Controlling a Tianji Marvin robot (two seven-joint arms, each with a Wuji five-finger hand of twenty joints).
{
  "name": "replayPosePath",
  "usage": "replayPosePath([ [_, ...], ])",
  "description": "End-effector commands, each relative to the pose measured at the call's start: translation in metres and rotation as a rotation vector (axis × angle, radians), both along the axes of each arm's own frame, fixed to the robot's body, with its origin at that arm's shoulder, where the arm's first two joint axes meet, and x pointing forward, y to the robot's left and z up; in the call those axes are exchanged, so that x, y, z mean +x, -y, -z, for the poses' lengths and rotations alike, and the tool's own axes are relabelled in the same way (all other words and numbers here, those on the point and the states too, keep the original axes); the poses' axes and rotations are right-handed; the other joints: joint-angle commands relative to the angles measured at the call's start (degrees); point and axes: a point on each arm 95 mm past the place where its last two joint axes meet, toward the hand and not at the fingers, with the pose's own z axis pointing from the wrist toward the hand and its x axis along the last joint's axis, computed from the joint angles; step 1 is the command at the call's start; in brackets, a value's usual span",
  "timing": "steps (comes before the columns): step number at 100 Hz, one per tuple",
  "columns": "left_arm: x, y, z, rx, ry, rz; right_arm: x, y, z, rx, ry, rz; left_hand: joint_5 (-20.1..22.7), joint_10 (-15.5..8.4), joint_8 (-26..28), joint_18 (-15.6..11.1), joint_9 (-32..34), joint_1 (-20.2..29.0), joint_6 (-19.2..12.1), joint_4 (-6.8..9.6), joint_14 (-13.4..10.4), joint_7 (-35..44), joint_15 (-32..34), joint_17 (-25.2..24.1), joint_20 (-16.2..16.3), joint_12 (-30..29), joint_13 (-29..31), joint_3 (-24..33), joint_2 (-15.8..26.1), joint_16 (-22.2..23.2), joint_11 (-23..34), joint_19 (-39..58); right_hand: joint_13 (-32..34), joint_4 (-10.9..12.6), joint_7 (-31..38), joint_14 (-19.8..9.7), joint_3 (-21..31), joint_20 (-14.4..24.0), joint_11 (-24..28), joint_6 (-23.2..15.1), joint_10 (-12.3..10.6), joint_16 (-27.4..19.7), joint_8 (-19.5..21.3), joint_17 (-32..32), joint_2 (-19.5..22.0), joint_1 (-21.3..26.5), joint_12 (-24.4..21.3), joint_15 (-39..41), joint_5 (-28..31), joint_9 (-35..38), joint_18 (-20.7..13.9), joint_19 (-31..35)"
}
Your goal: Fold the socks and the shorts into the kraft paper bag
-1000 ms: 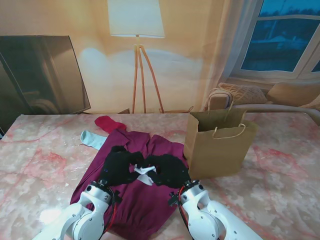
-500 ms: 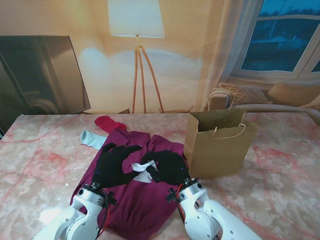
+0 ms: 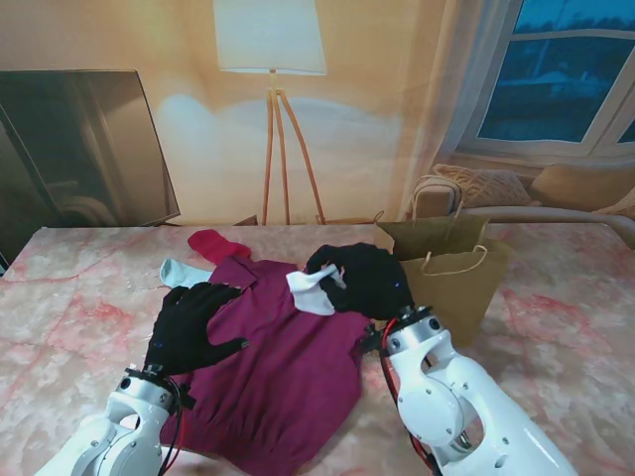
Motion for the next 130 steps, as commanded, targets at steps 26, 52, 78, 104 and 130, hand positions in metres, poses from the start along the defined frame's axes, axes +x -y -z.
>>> replayPosePath([
  [26,-0.001,-0.006,0.003,0.003,-0.020,-0.013,0.029,0.051,-0.079,-0.030,0.149,0.144,0.85,1.12,-0.01,-0.29,-1.51,-0.83,-0.21,2.89,-1.82,-1.42,-0.85,-0.95,-0.74,-0.81,-1.73,-2.06,2.10,-1.05,-1.51,-1.76,1.75,-0.39,4.72,1.75,2.83,2.92,0.45,-8.58,-1.49,1.86,4.17,0.56,2.90,1.84,1.54,-0.25,6.64,1.55,-0.49,2.29],
  [52,-0.001,-0.009,0.002,0.008,-0.021,-0.028,0.052,0.087,-0.103,-0.064,0.155,0.241,1.05,0.93,0.12,-0.25,-1.50,-0.73,-0.43,3.07,-2.02,-1.36,-0.91,-1.19,-0.84,-0.85,-1.92,-2.53,2.54,-1.24,-1.54,-2.42,1.76,-0.36,4.69,1.84,2.61,3.39,0.19,-8.47,-1.55,2.15,4.16,0.37,3.04,1.84,1.80,-0.53,6.75,1.58,-0.59,2.01],
  [78,-0.002,-0.012,0.000,0.012,-0.024,-0.038,0.071,0.115,-0.098,-0.129,0.065,0.276,1.02,0.85,0.16,-0.88,-1.52,-0.58,-0.27,3.43,-1.77,-1.53,-0.91,-0.76,0.29,-0.90,-2.03,-3.72,3.91,-1.39,-1.64,-1.61,1.78,-0.29,4.44,2.31,2.45,3.98,-0.09,-8.36,-1.22,2.56,3.65,-0.04,2.83,1.97,1.93,-0.41,6.69,1.80,-0.19,2.06],
  [104,-0.003,-0.015,0.001,0.020,-0.027,-0.039,0.079,0.133,-0.083,-0.219,-0.020,0.281,1.21,0.80,0.24,-0.76,-1.29,-0.51,-0.52,3.60,-1.85,-1.49,-0.76,-1.25,0.91,-0.89,-1.71,-4.15,4.15,-1.37,-1.59,-1.42,1.14,-0.28,4.41,2.24,1.77,4.65,-0.47,-8.28,-1.54,2.81,3.06,-0.78,3.33,2.04,2.10,-0.77,6.48,1.66,0.03,1.92],
  [130,-0.004,-0.016,0.000,0.031,-0.037,-0.044,0.088,0.144,-0.072,-0.293,-0.129,0.286,1.09,0.95,0.24,-0.72,-1.32,-0.48,-0.28,3.75,-1.82,-1.60,-0.84,-1.27,0.94,-0.94,-1.77,-4.48,4.89,-1.45,-1.66,-1.82,-0.72,-0.23,5.31,2.92,0.00,6.46,-1.77,-6.04,-1.89,2.33,-5.01,-3.26,4.16,1.76,1.26,-3.76,2.97,0.71,-0.30,0.21],
])
